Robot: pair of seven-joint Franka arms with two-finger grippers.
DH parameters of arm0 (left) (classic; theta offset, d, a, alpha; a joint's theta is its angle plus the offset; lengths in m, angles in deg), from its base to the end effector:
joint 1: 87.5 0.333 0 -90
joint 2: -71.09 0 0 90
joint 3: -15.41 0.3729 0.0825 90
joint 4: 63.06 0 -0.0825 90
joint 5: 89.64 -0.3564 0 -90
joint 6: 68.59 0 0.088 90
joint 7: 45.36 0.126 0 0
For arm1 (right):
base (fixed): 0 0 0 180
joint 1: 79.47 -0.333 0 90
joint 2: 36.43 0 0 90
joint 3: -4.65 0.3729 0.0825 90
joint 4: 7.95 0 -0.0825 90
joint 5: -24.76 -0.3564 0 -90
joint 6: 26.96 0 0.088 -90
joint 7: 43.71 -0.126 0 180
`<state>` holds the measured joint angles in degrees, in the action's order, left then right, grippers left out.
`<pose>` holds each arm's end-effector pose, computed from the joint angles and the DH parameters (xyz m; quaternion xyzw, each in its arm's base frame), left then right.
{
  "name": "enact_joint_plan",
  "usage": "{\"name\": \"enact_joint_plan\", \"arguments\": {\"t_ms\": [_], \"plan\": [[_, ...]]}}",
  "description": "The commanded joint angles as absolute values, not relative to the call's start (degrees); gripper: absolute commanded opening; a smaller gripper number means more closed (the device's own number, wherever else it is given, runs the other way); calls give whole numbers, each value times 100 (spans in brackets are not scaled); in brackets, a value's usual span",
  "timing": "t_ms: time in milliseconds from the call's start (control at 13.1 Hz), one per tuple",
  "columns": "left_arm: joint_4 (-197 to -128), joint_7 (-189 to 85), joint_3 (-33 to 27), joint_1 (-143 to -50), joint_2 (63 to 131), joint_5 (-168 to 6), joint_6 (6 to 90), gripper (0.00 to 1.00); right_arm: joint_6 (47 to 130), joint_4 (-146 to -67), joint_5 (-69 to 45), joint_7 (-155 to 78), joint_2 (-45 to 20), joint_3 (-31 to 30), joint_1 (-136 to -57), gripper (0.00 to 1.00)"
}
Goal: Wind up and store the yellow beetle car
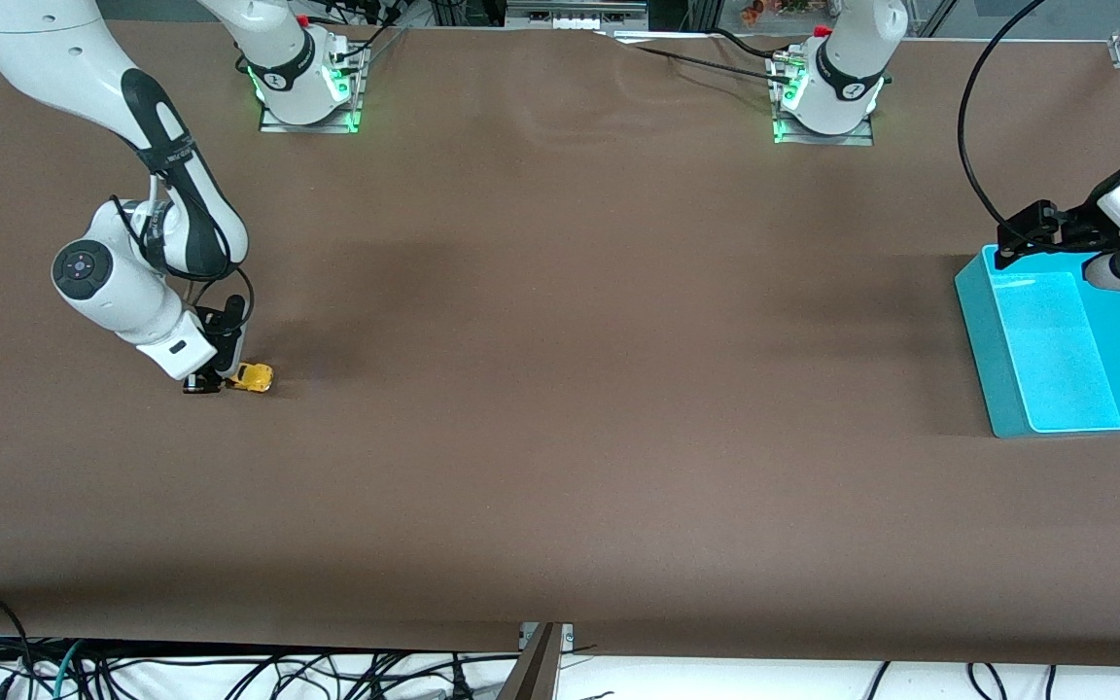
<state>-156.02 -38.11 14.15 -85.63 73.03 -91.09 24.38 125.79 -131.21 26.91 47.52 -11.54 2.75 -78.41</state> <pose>0.5409 0.0091 0.6258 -0.9981 0.0588 0.0176 0.0111 0.5871 -0.0288 0.2589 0.7043 0.7086 0.0155 0.0404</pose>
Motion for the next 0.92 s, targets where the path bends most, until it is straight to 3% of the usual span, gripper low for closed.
{"name": "enact_joint_plan", "arguments": {"t_ms": [0, 842], "plan": [[-15421, -3842, 1392, -8539, 7382, -9149, 2291, 100, 12676, -13241, 2634, 4910, -1191, 307, -7771, 11], [-15421, -3842, 1392, -8539, 7382, -9149, 2291, 100, 12834, -12688, 2617, 6939, -532, 333, -5987, 14]]}}
